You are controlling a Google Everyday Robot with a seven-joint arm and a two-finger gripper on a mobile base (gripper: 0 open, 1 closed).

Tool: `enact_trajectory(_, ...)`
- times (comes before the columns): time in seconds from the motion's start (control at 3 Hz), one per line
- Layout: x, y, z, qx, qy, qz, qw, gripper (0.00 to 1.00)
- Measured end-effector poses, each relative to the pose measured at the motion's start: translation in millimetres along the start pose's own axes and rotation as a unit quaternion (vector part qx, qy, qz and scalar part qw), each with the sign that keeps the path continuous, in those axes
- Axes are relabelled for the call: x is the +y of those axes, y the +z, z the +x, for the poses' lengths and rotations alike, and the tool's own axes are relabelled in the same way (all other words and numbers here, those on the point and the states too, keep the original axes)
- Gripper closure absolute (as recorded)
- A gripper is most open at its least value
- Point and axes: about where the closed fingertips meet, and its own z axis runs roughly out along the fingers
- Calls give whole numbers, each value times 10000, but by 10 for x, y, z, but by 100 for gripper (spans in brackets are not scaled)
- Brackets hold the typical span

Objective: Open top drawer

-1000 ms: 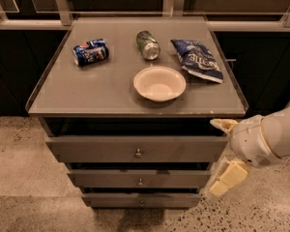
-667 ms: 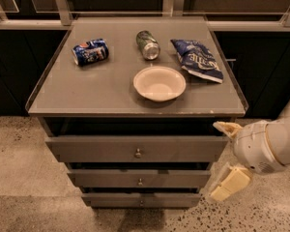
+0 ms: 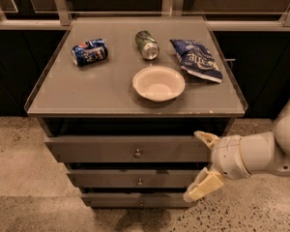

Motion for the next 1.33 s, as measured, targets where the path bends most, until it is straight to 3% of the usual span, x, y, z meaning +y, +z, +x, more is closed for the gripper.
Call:
enact_trajectory(0.33,-230,311,-9,-307,-89,108,9994,0)
enact_trajectory(1.0,-308,370,109,-219,65,161,9996,0)
enact_trajectory(1.33,-959,596,220,-42,138,236,9996,0)
